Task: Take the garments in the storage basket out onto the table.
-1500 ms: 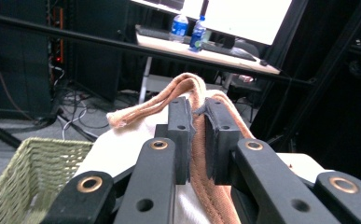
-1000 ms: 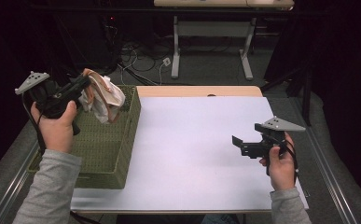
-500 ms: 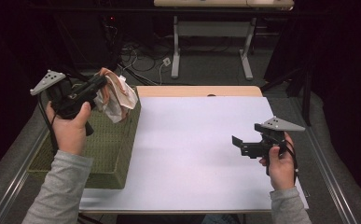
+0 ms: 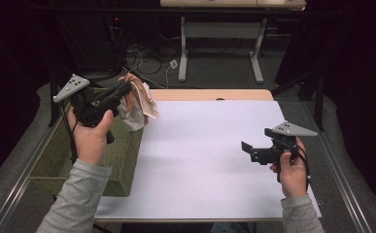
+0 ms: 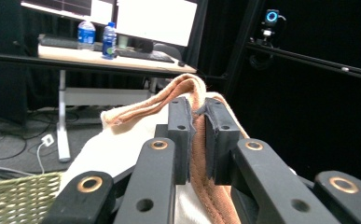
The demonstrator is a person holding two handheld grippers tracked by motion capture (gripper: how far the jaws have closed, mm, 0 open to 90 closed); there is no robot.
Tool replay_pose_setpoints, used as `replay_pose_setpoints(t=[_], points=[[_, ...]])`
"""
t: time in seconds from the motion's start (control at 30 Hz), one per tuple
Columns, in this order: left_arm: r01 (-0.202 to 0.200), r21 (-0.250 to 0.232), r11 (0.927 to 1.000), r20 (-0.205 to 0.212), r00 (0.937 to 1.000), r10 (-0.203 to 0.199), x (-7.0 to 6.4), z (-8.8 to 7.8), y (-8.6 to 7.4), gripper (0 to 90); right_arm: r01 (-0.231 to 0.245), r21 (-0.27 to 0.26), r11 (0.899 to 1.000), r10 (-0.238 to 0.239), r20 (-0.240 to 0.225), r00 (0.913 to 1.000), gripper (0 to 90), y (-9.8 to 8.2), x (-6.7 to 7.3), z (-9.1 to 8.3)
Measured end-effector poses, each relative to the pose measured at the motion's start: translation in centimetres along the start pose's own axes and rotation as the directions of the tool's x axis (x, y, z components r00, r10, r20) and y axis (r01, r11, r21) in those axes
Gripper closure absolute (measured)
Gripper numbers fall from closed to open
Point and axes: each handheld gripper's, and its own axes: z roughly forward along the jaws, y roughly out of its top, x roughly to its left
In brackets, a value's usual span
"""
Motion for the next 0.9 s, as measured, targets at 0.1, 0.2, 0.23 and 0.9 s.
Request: replay_pose_setpoints(t=[0.1, 0.2, 0.23, 0.9], points=[[-0.004, 0.004, 1.0, 0.018, 0.9998, 0.004, -0.6, 0.3, -0.1, 82.2, -0.001, -0.003, 1.0, 0.001, 0.0, 1.0, 0.8, 0.0, 0.0, -0.1], [-0.002, 0.001, 1.0, 0.036, 0.9993, 0.002, -1.3, 0.6, -0.4, 82.2, 0.001, -0.005, 1.0, -0.001, -0.005, 1.0, 0.7, 0.0, 0.1, -0.1], [-0.002, 0.002, 1.0, 0.043, 0.9991, 0.002, -1.4, 0.6, -0.5, 82.2, 0.001, -0.004, 1.0, -0.001, -0.004, 1.0, 0.8, 0.0, 0.1, -0.1], [-0.007, 0.032, 0.9995, 0.143, 0.9897, 0.002, -4.7, 2.3, -4.4, 82.2, 0.004, -0.008, 1.0, -0.004, -0.008, 1.0, 0.8, 0.0, 0.2, -0.1]])
